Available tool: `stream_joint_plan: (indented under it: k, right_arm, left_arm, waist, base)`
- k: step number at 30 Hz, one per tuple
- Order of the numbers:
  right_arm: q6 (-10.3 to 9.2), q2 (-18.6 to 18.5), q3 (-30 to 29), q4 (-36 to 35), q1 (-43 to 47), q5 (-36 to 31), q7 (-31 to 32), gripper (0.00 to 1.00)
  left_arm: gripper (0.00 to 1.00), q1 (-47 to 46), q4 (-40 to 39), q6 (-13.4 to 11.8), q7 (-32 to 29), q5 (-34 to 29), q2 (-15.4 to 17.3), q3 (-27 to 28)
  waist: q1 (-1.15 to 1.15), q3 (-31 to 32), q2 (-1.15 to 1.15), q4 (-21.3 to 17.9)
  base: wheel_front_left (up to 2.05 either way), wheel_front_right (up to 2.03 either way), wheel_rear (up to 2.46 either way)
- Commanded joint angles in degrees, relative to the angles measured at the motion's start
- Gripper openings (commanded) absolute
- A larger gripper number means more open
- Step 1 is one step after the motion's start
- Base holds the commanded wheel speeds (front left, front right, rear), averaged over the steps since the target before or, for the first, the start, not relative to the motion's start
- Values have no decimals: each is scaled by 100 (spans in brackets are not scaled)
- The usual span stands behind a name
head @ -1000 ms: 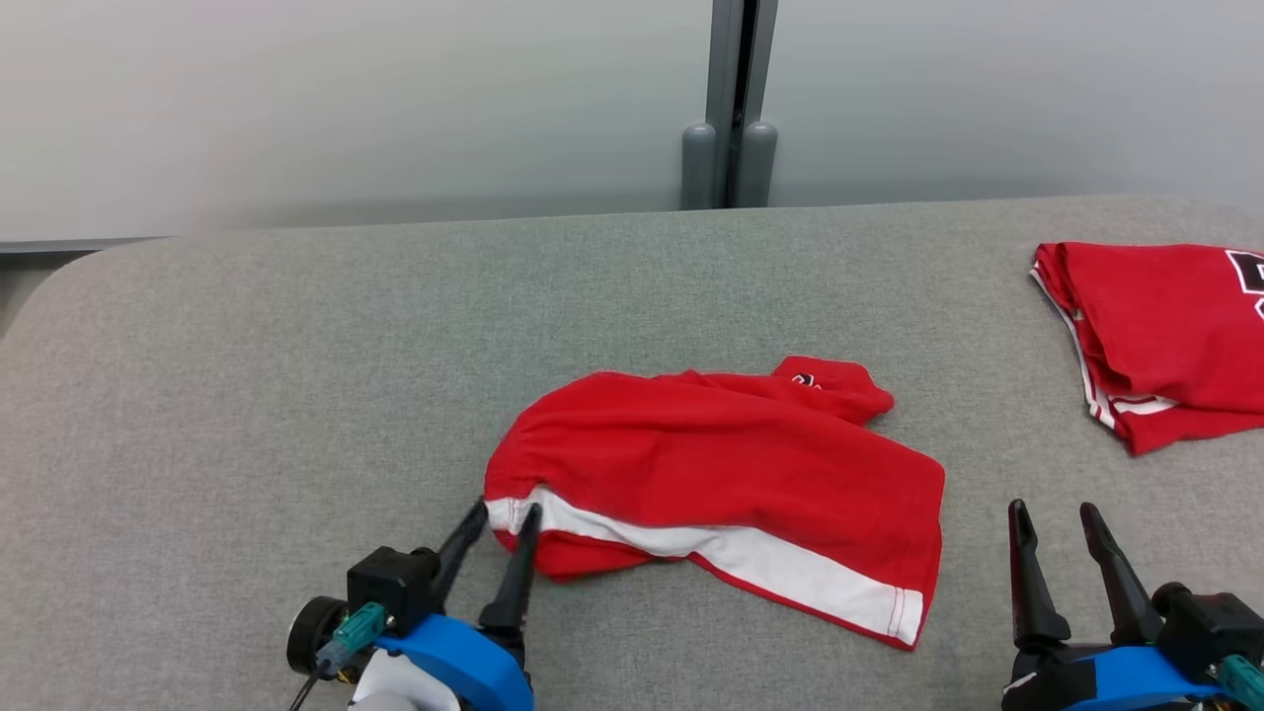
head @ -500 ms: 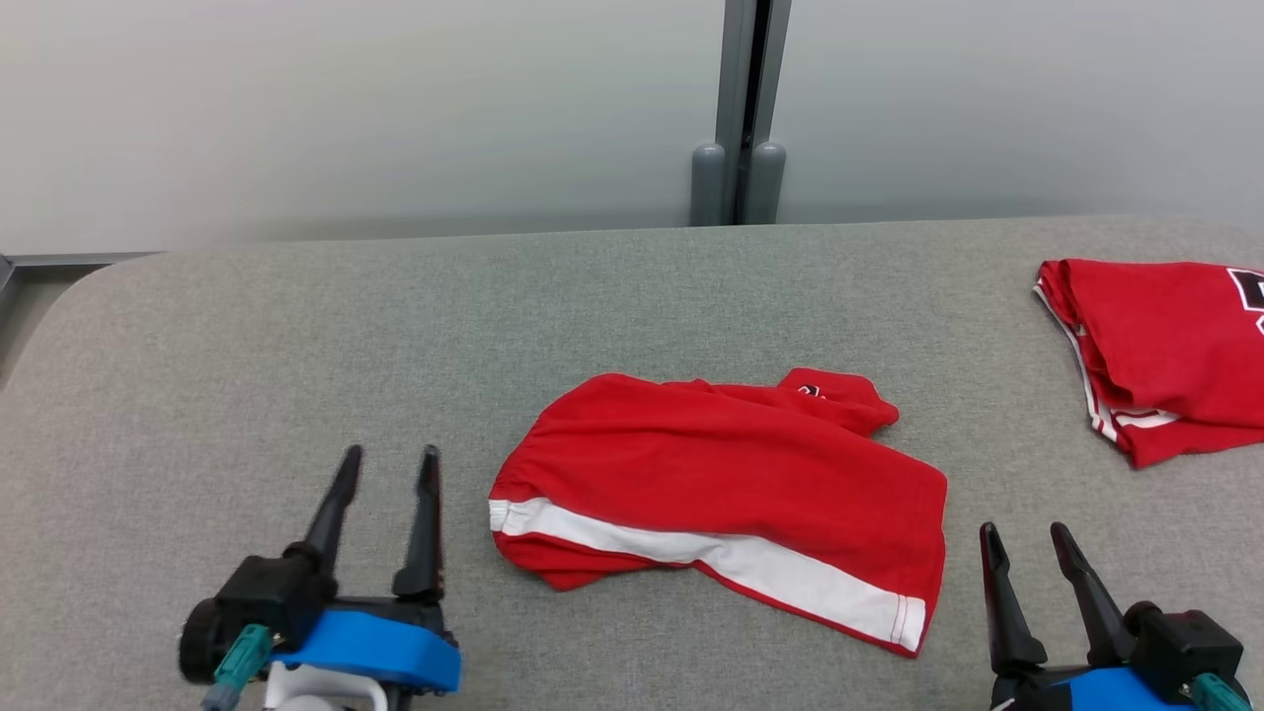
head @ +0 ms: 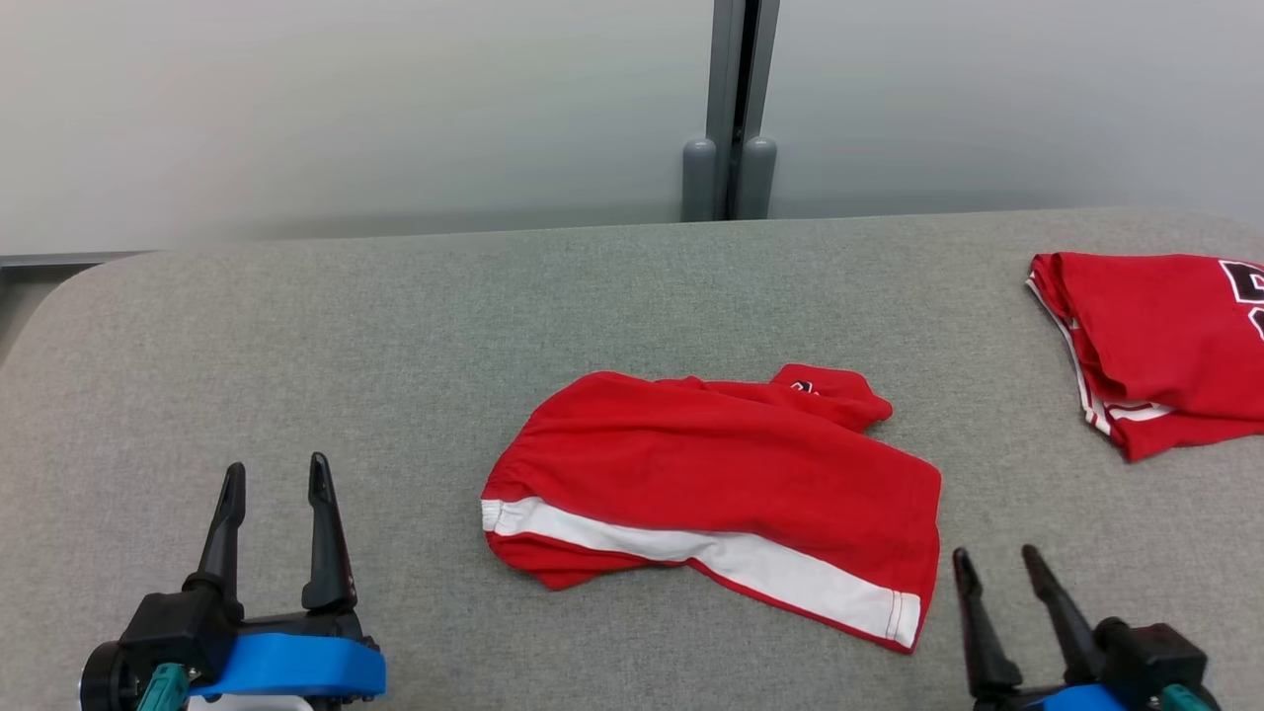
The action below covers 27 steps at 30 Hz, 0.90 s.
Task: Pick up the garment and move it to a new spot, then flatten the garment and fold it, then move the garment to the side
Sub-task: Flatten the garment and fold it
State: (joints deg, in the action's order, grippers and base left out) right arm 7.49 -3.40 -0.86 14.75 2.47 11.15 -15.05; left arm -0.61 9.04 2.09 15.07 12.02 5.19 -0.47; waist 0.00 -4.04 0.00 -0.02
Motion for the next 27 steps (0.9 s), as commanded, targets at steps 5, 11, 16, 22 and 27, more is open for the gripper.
stream_joint_plan:
  k: [5, 11, 16, 22, 27]
  right_arm:
    - [1, -111, 504, 396, 19, 135, 57, 100]
    - [1, -101, 920, 928, -89, 321, 70, 100]
    - [1, -94, 1204, 1288, -273, 410, 40, 100]
    - [1, -84, 1400, 1578, -605, 532, 6, 100]
    - [1, -94, 1401, 1630, -841, 681, -12, 100]
  left_arm:
    - [100, -135, 51, 191, 13, -182, -116, 95]
    - [100, -249, 98, 295, 13, -262, -185, 137]
    - [100, -329, 140, 353, 13, -308, -216, 132]
    - [100, -396, 276, 441, 14, -287, -231, -12]
    - [100, -493, 784, 538, 13, 12, -227, -547]
  waist:
    - [0, -97, 0, 50]
    - [0, -221, 0, 110]
    - [0, -311, 0, 144]
    - [0, -378, 0, 154]
    - [0, -410, 0, 132]
  base:
    - [0, 0, 0]
    - [0, 0, 0]
    - [0, 0, 0]
    - [0, 0, 0]
    - [0, 0, 0]
